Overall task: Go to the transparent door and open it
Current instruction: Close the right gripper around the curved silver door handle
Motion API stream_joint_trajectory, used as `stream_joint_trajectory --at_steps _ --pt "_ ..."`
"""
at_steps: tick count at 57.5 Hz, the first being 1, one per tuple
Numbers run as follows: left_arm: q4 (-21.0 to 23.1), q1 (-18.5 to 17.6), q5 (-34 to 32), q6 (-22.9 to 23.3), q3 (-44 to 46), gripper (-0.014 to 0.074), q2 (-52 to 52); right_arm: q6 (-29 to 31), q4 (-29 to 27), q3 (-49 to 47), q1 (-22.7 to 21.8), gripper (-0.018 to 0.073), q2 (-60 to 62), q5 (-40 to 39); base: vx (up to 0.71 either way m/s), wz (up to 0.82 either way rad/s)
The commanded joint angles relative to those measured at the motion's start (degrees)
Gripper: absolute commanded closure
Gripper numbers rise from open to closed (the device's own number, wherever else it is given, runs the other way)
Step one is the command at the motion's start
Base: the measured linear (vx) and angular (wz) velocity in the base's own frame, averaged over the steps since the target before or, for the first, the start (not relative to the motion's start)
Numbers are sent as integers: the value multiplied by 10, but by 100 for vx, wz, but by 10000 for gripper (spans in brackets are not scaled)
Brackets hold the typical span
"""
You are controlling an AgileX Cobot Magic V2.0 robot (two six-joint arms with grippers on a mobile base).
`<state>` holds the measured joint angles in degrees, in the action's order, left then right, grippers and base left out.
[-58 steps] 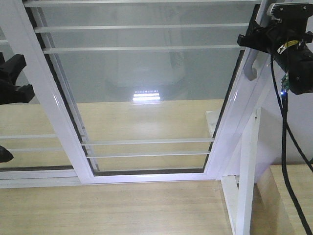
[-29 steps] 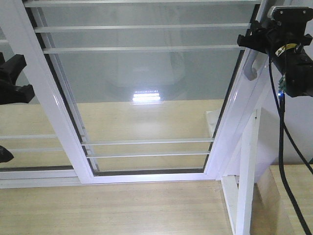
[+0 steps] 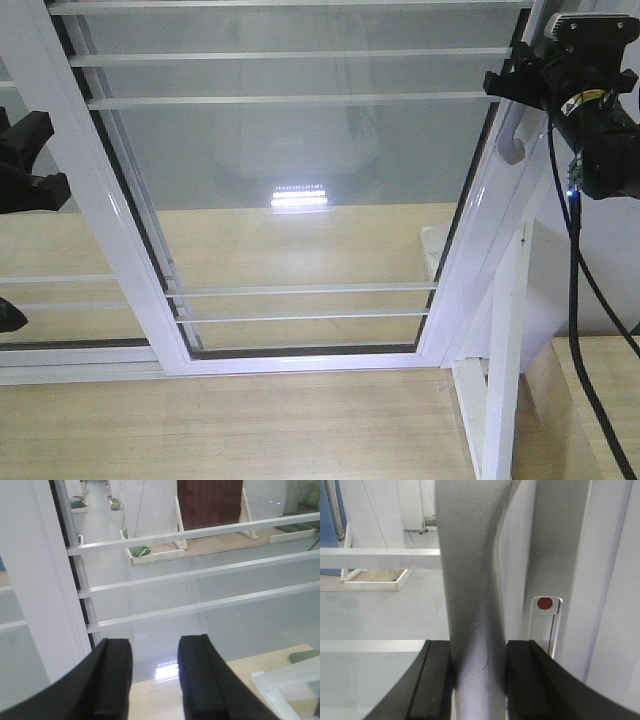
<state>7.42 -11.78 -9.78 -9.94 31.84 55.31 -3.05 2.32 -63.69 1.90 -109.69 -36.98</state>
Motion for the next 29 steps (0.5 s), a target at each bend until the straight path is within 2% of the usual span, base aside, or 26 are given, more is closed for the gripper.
stream_joint_trajectory --at_steps 1,29 --pt "4 -2 -44 2 21 216 -7 3 49 -18 31 314 28 -49 0 0" --pt "4 -2 -45 2 21 216 -7 4 49 -18 110 314 28 -48 0 0"
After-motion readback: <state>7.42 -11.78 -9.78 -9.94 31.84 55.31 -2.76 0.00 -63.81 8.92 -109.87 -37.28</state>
